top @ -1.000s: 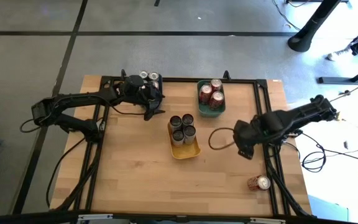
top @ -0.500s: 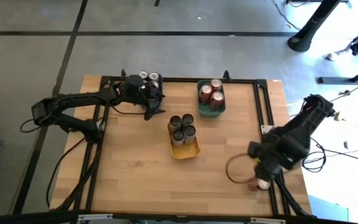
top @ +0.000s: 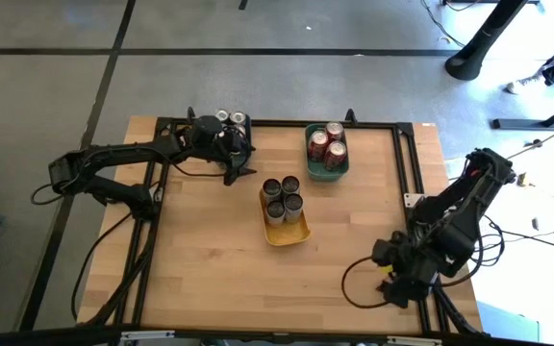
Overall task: Sort soda cans
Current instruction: Put the red soda can into the green bin
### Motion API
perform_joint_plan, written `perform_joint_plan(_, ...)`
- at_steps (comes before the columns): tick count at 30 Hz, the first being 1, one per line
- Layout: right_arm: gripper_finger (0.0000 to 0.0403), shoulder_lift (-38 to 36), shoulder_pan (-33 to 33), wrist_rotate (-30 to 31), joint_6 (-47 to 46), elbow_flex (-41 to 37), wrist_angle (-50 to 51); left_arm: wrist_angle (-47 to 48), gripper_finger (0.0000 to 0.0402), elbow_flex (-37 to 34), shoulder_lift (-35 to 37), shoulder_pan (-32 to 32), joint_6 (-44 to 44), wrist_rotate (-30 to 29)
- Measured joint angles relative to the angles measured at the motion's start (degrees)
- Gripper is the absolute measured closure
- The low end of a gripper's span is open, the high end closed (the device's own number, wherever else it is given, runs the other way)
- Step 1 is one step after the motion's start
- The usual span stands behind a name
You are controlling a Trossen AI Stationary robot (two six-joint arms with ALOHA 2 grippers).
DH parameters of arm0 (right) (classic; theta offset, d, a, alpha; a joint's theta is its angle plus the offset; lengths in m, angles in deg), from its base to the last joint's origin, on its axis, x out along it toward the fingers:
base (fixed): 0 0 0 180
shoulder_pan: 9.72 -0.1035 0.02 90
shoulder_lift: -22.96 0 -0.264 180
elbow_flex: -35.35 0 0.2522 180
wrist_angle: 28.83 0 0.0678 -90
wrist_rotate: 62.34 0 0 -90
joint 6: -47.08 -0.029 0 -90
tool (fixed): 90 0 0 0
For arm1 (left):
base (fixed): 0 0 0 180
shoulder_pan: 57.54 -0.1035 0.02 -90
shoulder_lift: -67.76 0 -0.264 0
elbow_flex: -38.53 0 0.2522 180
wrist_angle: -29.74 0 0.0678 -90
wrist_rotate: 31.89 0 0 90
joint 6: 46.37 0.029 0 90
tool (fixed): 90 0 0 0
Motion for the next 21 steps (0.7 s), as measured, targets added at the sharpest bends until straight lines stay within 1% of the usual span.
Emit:
perform_joint_plan(7, 0.0042, 2.4, -0.7, 1.9, -2.1, 0.0, -13.6, 0.0, 0.0031, 0.0, 0.0, 0.0, -1.6, 0.0)
perform_joint_plan(9, 0.0042, 3.6, -0.3, 0.8, -1.4, 0.1, -16.3, -0.1, 0.0031, 0.0, 0.0, 0.0, -2.0, 0.0)
perform_joint_plan(10, 0.0042, 4.3, -0.2, -0.9, -0.8, 0.1, -16.0, -0.1, 0.0031, 0.0, 0.0, 0.0, -2.3, 0.0)
perform_joint_plan(11, 0.0042, 5.0, -0.2, -2.6, -0.4, 0.1, -14.5, -0.2, 0.0031, 0.0, 0.0, 0.0, -2.4, 0.0)
perform_joint_plan(15, 0.0042, 6.8, -0.8, -9.1, -0.6, 0.0, -1.7, -0.1, 0.0031, 0.0, 0.0, 0.0, -3.2, 0.0)
perform_joint_plan(18, 0.0042, 7.0, -2.8, -10.2, -1.5, 0.0, 5.0, 0.0, 0.0031, 0.0, 0.0, 0.0, -4.2, 0.0)
perform_joint_plan(21, 0.0042, 7.0, -4.7, -10.3, -3.3, 0.0, 6.9, 0.0, 0.0031, 0.0, 0.0, 0.0, -4.4, 0.0)
